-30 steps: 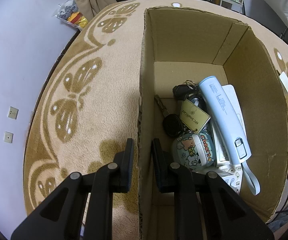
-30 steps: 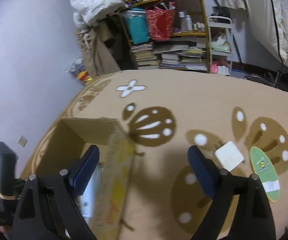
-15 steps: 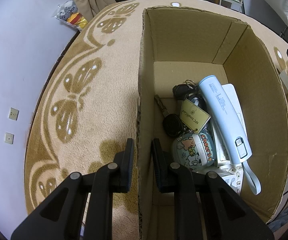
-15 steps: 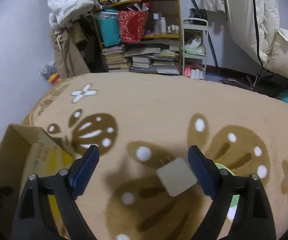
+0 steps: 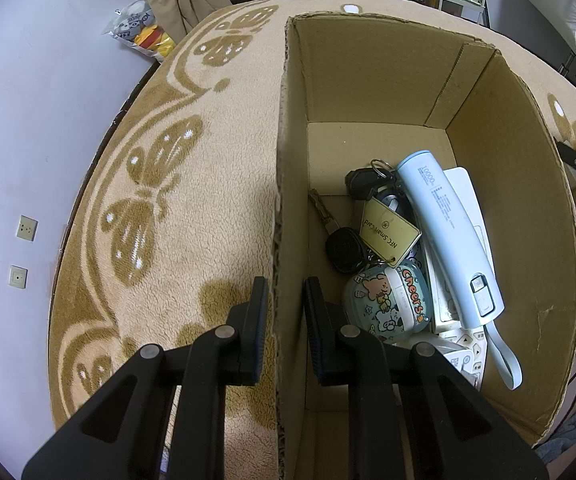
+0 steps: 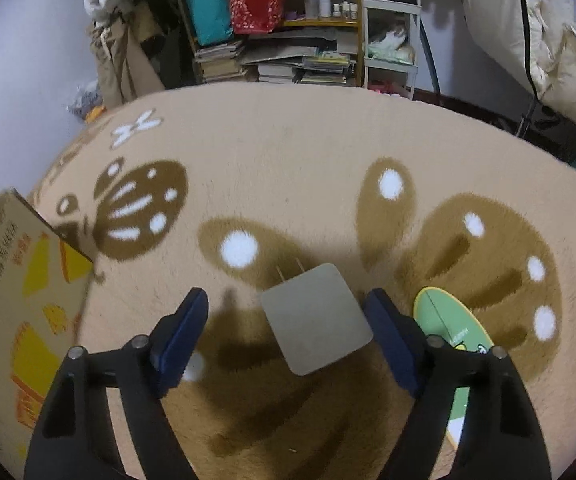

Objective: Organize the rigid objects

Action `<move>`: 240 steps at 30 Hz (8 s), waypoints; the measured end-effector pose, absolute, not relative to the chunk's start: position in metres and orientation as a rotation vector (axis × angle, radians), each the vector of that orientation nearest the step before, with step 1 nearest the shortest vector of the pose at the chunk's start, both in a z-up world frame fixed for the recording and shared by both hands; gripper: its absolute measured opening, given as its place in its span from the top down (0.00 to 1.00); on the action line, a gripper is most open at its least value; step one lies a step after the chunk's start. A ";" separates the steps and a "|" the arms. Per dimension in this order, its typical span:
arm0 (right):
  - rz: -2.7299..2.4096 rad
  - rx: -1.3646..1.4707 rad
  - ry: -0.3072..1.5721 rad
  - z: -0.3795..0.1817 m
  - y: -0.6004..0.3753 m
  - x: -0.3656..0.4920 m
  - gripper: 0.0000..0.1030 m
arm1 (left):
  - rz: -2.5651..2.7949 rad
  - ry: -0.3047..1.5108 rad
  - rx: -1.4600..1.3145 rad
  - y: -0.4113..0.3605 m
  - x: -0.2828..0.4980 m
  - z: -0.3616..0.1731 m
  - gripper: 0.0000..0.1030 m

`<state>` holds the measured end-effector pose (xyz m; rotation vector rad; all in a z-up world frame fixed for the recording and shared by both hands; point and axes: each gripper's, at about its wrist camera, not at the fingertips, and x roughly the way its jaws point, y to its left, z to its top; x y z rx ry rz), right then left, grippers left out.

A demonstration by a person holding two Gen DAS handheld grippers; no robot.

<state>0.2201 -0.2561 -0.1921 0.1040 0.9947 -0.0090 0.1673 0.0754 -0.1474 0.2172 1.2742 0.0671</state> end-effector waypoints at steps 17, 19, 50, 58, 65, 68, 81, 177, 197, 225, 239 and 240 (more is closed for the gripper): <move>0.020 0.061 0.968 -0.187 -0.239 0.187 0.53 | 0.067 1.272 0.225 0.075 0.167 -0.148 0.82; 0.046 0.072 0.937 -0.177 -0.233 0.182 0.53 | 0.067 1.271 0.229 0.074 0.167 -0.147 0.82; 0.483 -0.014 0.736 -0.097 -0.079 0.138 0.53 | 0.069 1.271 0.232 0.073 0.166 -0.147 0.82; 0.492 -0.058 0.733 -0.098 -0.069 0.133 0.53 | 0.067 1.274 0.224 0.074 0.166 -0.147 0.82; 0.489 -0.065 0.745 -0.101 -0.066 0.133 0.53 | 0.067 1.275 0.220 0.074 0.166 -0.147 0.82; 0.490 -0.076 0.748 -0.101 -0.063 0.134 0.53 | 0.066 1.275 0.218 0.075 0.167 -0.148 0.82; 0.479 -0.070 0.707 -0.087 -0.069 0.134 0.39 | 0.068 1.278 0.189 0.077 0.167 -0.147 0.81; 0.189 0.100 0.803 -0.122 -0.204 0.155 0.91 | 0.077 1.275 0.232 0.072 0.168 -0.147 0.80; 0.497 0.123 0.769 -0.107 -0.075 0.127 0.91 | 0.073 1.277 0.220 0.074 0.167 -0.147 0.80; 0.411 0.090 0.805 -0.113 -0.079 0.118 0.73 | 0.051 1.272 0.198 0.079 0.167 -0.146 0.80; 0.304 0.102 0.806 -0.096 -0.117 0.094 0.39 | 0.046 1.142 0.157 0.081 0.141 -0.113 0.78; 0.298 0.098 0.808 -0.096 -0.119 0.093 0.34 | 0.050 1.123 0.162 0.080 0.138 -0.109 0.77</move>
